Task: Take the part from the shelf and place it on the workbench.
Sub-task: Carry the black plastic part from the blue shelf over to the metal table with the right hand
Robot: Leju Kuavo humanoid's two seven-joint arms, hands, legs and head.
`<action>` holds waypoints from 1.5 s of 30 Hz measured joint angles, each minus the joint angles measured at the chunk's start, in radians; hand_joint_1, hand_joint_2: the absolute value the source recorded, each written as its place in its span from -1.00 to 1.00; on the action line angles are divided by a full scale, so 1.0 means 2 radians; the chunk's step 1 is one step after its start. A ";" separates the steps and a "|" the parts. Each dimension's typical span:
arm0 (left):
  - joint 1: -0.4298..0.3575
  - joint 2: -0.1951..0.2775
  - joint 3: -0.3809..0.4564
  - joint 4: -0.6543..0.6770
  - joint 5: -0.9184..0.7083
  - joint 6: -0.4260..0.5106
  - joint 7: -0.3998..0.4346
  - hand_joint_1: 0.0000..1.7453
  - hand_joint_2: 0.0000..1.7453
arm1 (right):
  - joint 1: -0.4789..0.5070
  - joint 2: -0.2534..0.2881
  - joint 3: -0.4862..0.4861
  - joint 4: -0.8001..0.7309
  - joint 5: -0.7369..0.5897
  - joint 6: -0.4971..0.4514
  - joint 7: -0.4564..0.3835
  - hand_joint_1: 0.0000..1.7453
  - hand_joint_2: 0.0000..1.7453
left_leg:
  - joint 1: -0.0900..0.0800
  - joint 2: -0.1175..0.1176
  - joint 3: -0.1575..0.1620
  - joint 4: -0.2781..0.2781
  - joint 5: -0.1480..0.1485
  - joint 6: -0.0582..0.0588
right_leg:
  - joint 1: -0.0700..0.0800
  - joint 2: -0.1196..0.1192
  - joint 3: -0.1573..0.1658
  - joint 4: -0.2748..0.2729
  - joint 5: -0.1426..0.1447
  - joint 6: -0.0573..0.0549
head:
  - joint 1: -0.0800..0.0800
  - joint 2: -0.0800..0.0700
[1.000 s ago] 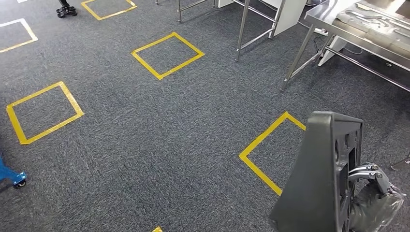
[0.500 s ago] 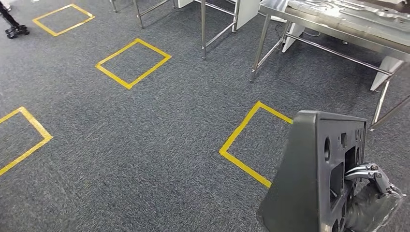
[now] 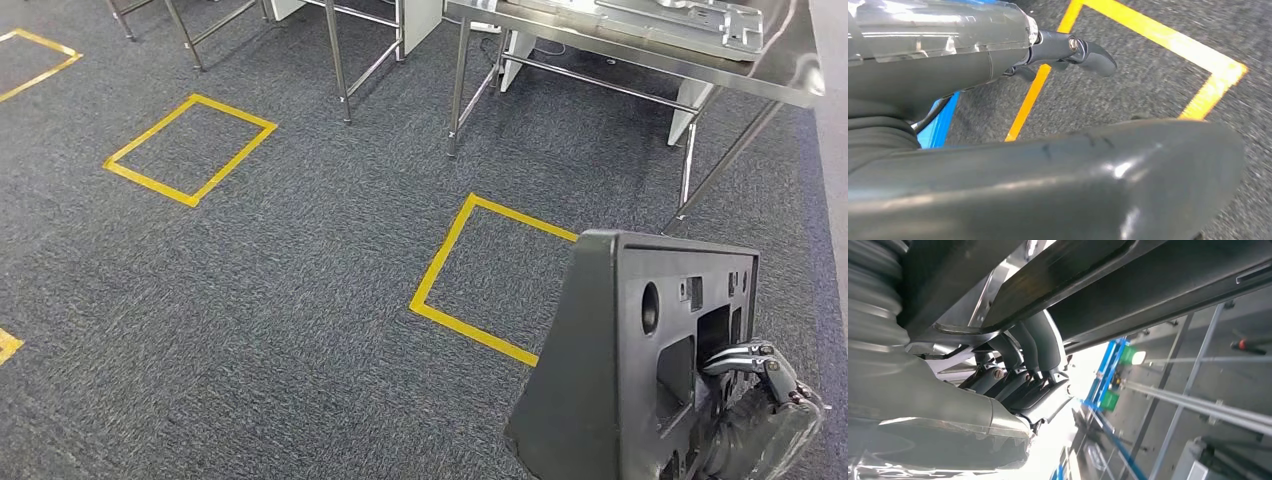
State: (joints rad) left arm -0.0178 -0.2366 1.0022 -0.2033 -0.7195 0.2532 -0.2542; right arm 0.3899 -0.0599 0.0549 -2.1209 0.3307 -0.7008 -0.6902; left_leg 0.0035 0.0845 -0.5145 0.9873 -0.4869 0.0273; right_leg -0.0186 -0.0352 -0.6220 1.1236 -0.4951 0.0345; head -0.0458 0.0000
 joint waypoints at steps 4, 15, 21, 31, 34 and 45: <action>-0.001 0.000 0.000 0.000 0.001 -0.006 -0.001 -1.00 -1.00 | 0.001 0.006 0.000 0.000 0.005 0.000 0.000 1.00 1.00 | -0.005 0.021 0.007 0.002 -0.007 -0.010 | 0.008 -0.013 0.028 -0.056 0.013 -0.013 | 0.000 0.000; 0.004 0.007 0.000 0.000 -0.009 -0.046 -0.021 -1.00 -1.00 | 0.010 0.029 0.000 0.014 0.032 0.010 0.013 1.00 1.00 | 0.001 -0.040 -0.044 0.084 -0.015 -0.021 | 0.003 0.036 0.045 -0.060 0.002 -0.027 | 0.000 0.000; 0.002 0.009 -0.001 0.000 -0.015 -0.057 -0.023 -1.00 -1.00 | -0.001 0.036 0.001 0.023 0.062 0.018 0.028 1.00 1.00 | 0.000 -0.045 -0.008 0.008 -0.003 -0.004 | 0.005 0.038 0.051 -0.050 -0.006 -0.009 | 0.000 0.000; 0.004 0.012 -0.001 0.000 -0.018 -0.071 -0.020 -1.00 -1.00 | -0.012 0.043 0.002 0.025 0.090 0.025 0.045 1.00 1.00 | -0.001 -0.041 0.045 0.005 -0.044 0.002 | 0.007 0.018 -0.041 0.005 0.016 -0.013 | 0.000 0.000; 0.003 0.012 -0.001 0.001 -0.017 -0.072 -0.016 -1.00 -1.00 | -0.015 0.045 0.002 0.026 0.095 0.026 0.049 1.00 1.00 | -0.001 -0.039 0.060 -0.001 -0.055 -0.006 | 0.015 0.014 -0.032 -0.033 0.043 -0.021 | 0.000 0.000; 0.001 0.013 -0.001 0.000 -0.018 -0.068 -0.009 -1.00 -1.00 | -0.033 0.054 0.002 0.026 0.106 0.036 0.058 1.00 1.00 | 0.002 -0.039 -0.065 0.110 -0.092 -0.025 | 0.006 0.027 0.066 -0.053 -0.021 -0.031 | 0.000 0.000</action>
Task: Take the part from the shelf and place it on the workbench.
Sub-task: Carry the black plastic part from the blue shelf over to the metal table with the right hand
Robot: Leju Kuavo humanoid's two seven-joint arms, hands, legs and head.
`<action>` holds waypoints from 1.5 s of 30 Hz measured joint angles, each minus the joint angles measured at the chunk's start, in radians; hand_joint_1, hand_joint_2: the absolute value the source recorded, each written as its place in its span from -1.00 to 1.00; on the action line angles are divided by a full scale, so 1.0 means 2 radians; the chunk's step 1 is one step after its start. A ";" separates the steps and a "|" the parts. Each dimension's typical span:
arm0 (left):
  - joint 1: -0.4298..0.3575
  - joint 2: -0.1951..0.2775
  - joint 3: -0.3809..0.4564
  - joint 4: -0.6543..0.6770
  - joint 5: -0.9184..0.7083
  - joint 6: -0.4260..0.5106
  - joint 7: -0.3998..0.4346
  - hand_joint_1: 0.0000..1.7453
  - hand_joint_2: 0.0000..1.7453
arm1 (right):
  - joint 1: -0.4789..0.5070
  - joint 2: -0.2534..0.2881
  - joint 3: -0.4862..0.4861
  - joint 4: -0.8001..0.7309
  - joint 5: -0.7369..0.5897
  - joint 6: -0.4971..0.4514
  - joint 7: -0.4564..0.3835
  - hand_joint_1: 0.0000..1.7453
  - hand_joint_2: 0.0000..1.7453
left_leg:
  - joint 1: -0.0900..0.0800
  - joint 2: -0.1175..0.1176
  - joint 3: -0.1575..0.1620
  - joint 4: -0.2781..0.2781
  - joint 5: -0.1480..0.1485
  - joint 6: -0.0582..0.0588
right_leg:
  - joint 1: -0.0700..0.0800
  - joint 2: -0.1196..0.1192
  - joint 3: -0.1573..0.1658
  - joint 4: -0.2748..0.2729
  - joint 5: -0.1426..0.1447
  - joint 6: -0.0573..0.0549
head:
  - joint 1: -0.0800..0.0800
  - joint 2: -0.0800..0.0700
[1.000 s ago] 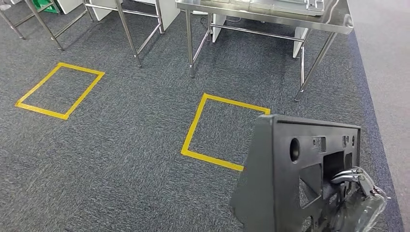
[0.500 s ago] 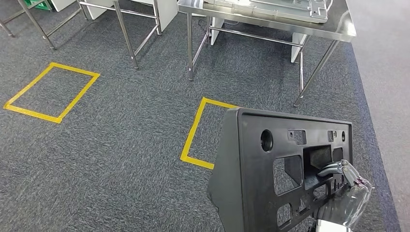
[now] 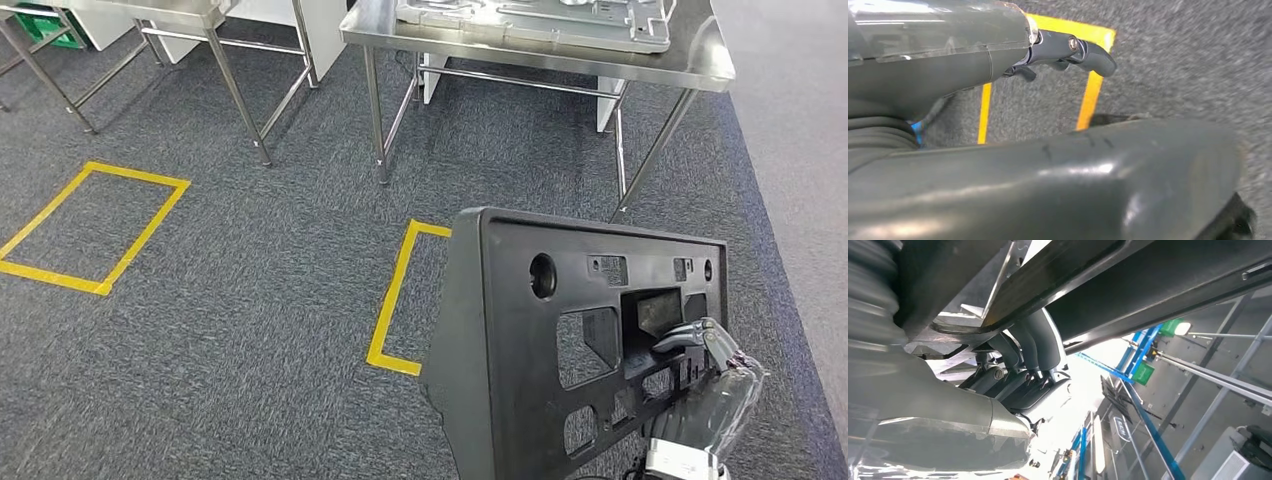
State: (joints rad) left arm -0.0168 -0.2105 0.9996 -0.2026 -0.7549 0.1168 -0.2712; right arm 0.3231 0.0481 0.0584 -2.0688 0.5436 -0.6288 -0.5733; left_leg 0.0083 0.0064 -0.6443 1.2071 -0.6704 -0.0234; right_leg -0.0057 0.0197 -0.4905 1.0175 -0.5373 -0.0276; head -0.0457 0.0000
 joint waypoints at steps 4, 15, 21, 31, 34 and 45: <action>0.002 0.001 0.000 0.000 0.000 0.000 0.001 -1.00 -1.00 | -0.003 0.000 0.000 0.002 0.000 0.000 0.001 1.00 1.00 | -0.003 0.000 -0.001 -0.071 0.115 0.012 | 0.002 0.003 0.028 0.000 -0.027 0.011 | 0.000 0.000; 0.000 0.000 0.000 0.000 -0.002 0.004 0.002 -1.00 -1.00 | -0.026 0.000 0.000 0.012 -0.004 0.017 0.009 1.00 1.00 | 0.002 -0.004 0.093 -0.111 0.068 0.024 | -0.006 -0.008 -0.096 0.096 -0.057 0.031 | 0.000 0.000; -0.005 0.000 0.001 0.000 -0.004 0.005 0.004 -1.00 -1.00 | -0.047 0.000 0.000 0.020 -0.011 0.020 0.016 1.00 1.00 | 0.001 -0.004 0.134 -0.107 0.040 0.006 | -0.001 -0.009 -0.084 0.018 0.057 0.016 | 0.000 0.000; -0.003 -0.002 0.001 0.000 -0.008 0.010 0.009 -1.00 -1.00 | -0.096 0.000 -0.011 0.039 0.011 0.024 0.040 1.00 1.00 | -0.002 -0.004 -0.006 -0.005 0.020 0.010 | 0.002 -0.001 -0.008 0.006 0.000 0.000 | 0.000 0.000; -0.001 -0.002 0.002 0.000 -0.008 0.010 0.010 -1.00 -1.00 | -0.101 0.000 -0.013 0.044 0.012 0.025 0.041 1.00 1.00 | -0.010 -0.007 -0.002 -0.069 0.107 0.021 | 0.004 0.001 0.013 0.003 -0.018 0.005 | 0.000 0.000; -0.003 -0.004 0.002 0.000 -0.012 0.010 0.010 -1.00 -1.00 | -0.144 -0.003 -0.031 0.066 0.067 0.017 0.080 1.00 1.00 | -0.001 -0.010 0.069 -0.100 0.081 0.029 | -0.008 -0.007 -0.080 0.103 -0.046 0.039 | 0.000 0.000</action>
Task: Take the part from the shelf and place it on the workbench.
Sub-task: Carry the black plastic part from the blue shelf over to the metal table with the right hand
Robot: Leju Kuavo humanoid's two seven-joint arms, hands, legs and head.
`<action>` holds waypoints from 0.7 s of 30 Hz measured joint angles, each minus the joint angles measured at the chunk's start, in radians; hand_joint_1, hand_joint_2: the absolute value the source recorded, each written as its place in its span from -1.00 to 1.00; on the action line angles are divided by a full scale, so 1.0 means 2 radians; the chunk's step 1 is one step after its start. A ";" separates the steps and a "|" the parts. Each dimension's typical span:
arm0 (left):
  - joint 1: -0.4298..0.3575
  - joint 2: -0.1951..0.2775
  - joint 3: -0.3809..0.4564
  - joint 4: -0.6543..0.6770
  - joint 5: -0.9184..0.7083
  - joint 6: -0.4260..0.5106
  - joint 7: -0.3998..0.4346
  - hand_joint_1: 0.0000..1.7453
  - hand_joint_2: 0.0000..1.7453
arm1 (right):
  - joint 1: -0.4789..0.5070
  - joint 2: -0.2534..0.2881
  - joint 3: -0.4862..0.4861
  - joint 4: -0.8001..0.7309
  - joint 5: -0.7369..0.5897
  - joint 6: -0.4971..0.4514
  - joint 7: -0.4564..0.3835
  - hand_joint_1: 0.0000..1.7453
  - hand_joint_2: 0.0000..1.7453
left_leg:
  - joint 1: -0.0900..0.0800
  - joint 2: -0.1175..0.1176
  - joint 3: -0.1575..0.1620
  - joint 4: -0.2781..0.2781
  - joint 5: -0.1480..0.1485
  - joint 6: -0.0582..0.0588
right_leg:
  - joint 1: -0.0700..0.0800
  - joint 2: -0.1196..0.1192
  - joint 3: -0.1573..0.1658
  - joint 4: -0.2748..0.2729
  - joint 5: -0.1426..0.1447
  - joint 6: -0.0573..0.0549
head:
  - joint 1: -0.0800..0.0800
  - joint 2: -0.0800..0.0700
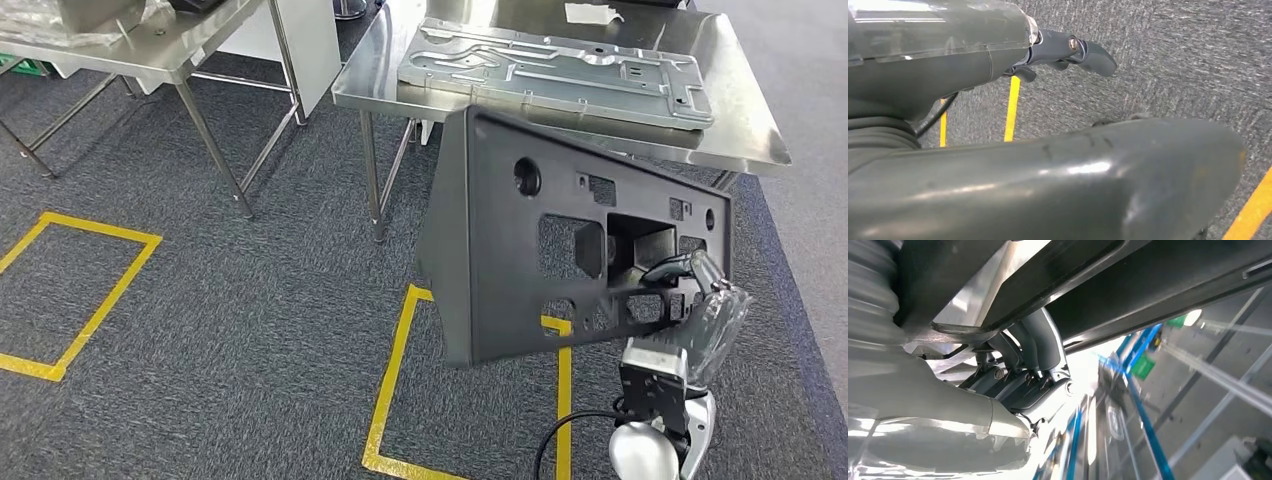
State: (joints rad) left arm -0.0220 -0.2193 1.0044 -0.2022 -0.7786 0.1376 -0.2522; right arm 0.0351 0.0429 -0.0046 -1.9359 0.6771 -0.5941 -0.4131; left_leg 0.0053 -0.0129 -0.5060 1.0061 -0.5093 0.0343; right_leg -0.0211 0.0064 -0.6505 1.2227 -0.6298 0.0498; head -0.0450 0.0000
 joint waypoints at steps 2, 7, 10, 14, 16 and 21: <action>0.000 0.000 0.000 0.000 -0.002 -0.001 0.000 -1.00 -1.00 | -0.028 -0.007 -0.013 0.014 0.013 -0.001 0.018 1.00 1.00 | 0.001 0.001 0.014 0.000 -0.012 -0.004 | -0.002 -0.004 0.005 -0.053 0.051 -0.001 | 0.000 0.000; -0.005 0.000 0.000 0.000 -0.006 -0.002 -0.001 -1.00 -1.00 | -0.090 -0.033 -0.046 0.050 0.020 0.001 0.040 1.00 1.00 | 0.001 0.003 0.031 0.008 -0.021 -0.021 | 0.002 -0.004 0.020 -0.093 0.086 -0.020 | 0.000 0.000; -0.009 0.000 0.001 0.000 -0.007 -0.002 -0.004 -1.00 -1.00 | -0.117 -0.047 -0.058 0.072 0.020 0.004 0.044 1.00 1.00 | 0.003 0.005 -0.004 0.072 -0.013 -0.028 | 0.000 -0.002 0.043 -0.100 0.076 -0.030 | 0.000 0.000; -0.006 0.000 0.004 0.000 -0.006 0.001 -0.005 -1.00 -1.00 | -0.143 -0.061 -0.069 0.110 0.012 0.004 0.049 1.00 1.00 | 0.003 0.004 -0.086 0.140 -0.062 -0.029 | 0.001 0.004 0.067 -0.102 0.055 -0.032 | 0.000 0.000; -0.003 0.000 0.007 0.000 -0.006 0.003 -0.006 -1.00 -1.00 | -0.149 -0.068 -0.075 0.123 -0.003 0.003 0.050 1.00 1.00 | 0.003 0.002 -0.098 0.103 -0.048 -0.026 | 0.002 0.010 0.082 -0.102 0.042 -0.030 | 0.000 0.000; 0.005 0.000 0.012 0.000 -0.005 0.006 -0.010 -1.00 -1.00 | -0.155 -0.075 -0.077 0.148 -0.026 -0.002 0.045 1.00 1.00 | -0.003 -0.016 -0.083 0.022 0.057 -0.014 | 0.000 0.029 0.107 -0.102 0.023 -0.017 | 0.000 0.000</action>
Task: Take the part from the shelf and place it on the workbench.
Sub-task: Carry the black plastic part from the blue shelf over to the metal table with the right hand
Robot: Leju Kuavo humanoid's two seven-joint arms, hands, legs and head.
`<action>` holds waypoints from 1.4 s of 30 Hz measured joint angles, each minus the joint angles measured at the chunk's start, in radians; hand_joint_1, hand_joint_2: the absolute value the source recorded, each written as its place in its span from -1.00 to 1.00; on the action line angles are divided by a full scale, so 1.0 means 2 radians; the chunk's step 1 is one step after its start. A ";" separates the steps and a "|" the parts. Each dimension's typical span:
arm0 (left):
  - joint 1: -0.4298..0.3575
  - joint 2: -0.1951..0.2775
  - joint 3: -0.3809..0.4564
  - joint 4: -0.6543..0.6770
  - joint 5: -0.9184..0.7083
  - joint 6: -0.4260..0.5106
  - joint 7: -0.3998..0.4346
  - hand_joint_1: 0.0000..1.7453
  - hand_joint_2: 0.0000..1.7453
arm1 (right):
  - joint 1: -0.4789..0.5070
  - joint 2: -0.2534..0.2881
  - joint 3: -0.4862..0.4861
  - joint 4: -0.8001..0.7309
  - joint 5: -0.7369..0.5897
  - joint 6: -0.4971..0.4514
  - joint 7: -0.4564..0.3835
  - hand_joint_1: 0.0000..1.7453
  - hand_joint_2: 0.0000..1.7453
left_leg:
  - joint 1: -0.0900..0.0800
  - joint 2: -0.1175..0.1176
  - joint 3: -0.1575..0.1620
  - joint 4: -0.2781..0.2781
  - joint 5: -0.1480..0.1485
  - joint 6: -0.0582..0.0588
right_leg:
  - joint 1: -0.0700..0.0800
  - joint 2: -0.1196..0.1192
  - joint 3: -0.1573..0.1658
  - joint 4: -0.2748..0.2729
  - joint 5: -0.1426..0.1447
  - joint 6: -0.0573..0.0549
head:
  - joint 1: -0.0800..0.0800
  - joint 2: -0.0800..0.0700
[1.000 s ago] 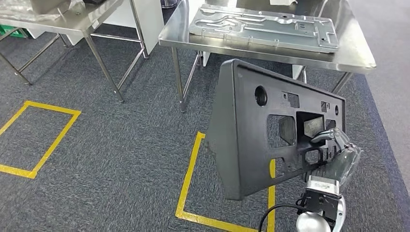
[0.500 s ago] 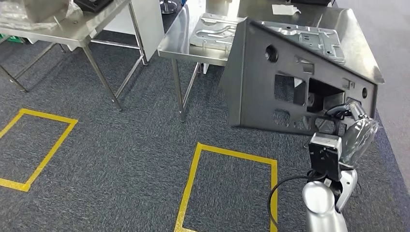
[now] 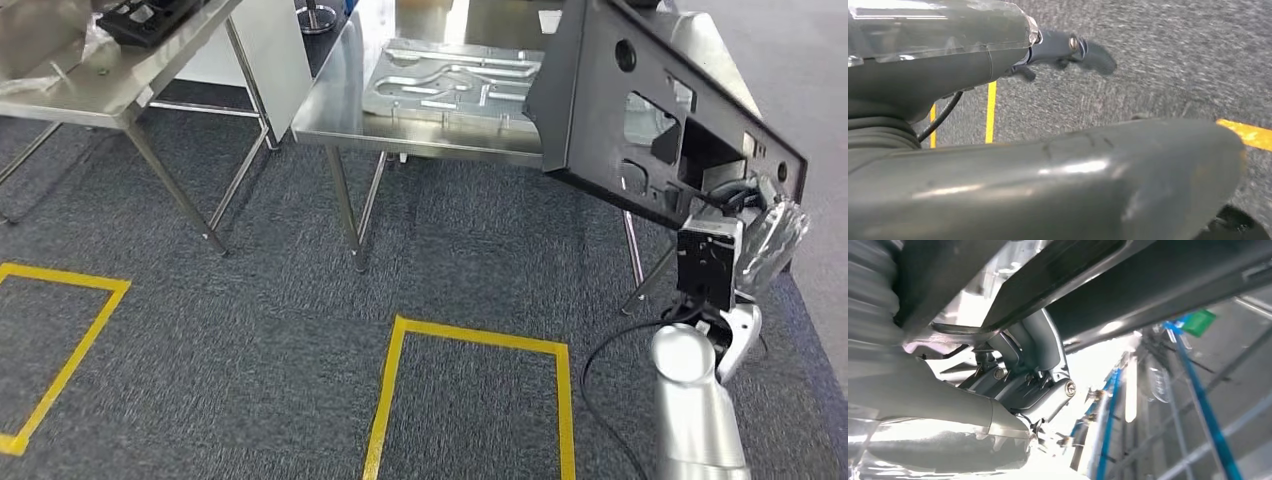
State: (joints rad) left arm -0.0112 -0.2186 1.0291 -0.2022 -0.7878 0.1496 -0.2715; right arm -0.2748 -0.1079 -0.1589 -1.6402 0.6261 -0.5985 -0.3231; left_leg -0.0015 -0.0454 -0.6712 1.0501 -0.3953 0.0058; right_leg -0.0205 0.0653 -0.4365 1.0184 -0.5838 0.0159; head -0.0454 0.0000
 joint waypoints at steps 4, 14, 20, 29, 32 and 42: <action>-0.004 -0.002 0.001 0.000 -0.002 -0.001 -0.003 -1.00 -1.00 | -0.002 -0.011 0.000 0.010 0.005 -0.013 -0.001 1.00 1.00 | 0.002 0.008 0.037 -0.023 -0.013 0.011 | -0.001 -0.019 -0.051 0.088 0.036 0.010 | 0.000 0.000; -0.002 -0.003 0.003 0.000 -0.002 -0.002 -0.004 -1.00 -1.00 | 0.001 -0.020 0.000 0.032 0.011 -0.018 0.000 1.00 1.00 | 0.004 0.010 0.138 -0.034 -0.095 -0.001 | -0.002 -0.041 -0.136 0.017 0.106 0.012 | 0.000 0.000; -0.011 -0.002 0.003 0.000 -0.003 -0.009 -0.005 -1.00 -1.00 | -0.008 -0.025 0.000 0.034 0.017 -0.018 0.003 1.00 1.00 | 0.006 0.016 0.068 0.093 -0.068 -0.015 | 0.000 -0.035 -0.099 0.008 0.082 -0.013 | 0.000 0.000; -0.002 0.001 0.005 0.000 -0.003 -0.015 -0.006 -1.00 -1.00 | -0.004 -0.026 0.003 0.045 0.018 -0.017 0.003 1.00 1.00 | -0.007 0.014 -0.015 0.012 -0.009 0.008 | 0.005 -0.027 -0.007 0.005 0.003 -0.010 | 0.000 0.000; -0.004 0.002 0.007 0.000 -0.003 -0.018 -0.006 -1.00 -1.00 | -0.005 -0.028 0.007 0.047 0.023 -0.019 0.006 1.00 1.00 | -0.008 0.012 0.002 -0.001 0.005 0.014 | 0.005 -0.025 0.002 0.021 0.005 0.000 | 0.000 0.000; -0.006 0.003 0.009 0.000 -0.003 -0.019 -0.005 -1.00 -1.00 | -0.005 -0.029 0.012 0.060 0.044 -0.022 0.019 1.00 1.00 | -0.003 0.007 0.093 -0.018 -0.059 0.016 | -0.004 -0.033 -0.131 0.072 0.007 0.017 | 0.000 0.000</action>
State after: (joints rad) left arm -0.0231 -0.2128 1.0472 -0.2018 -0.7946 0.1126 -0.2813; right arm -0.2842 -0.1666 -0.1340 -1.5195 0.7139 -0.6420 -0.2847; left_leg -0.0081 -0.0305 -0.4858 1.0151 -0.5139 0.0379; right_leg -0.0278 0.0002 -0.6976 1.1620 -0.5707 0.0501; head -0.0451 0.0000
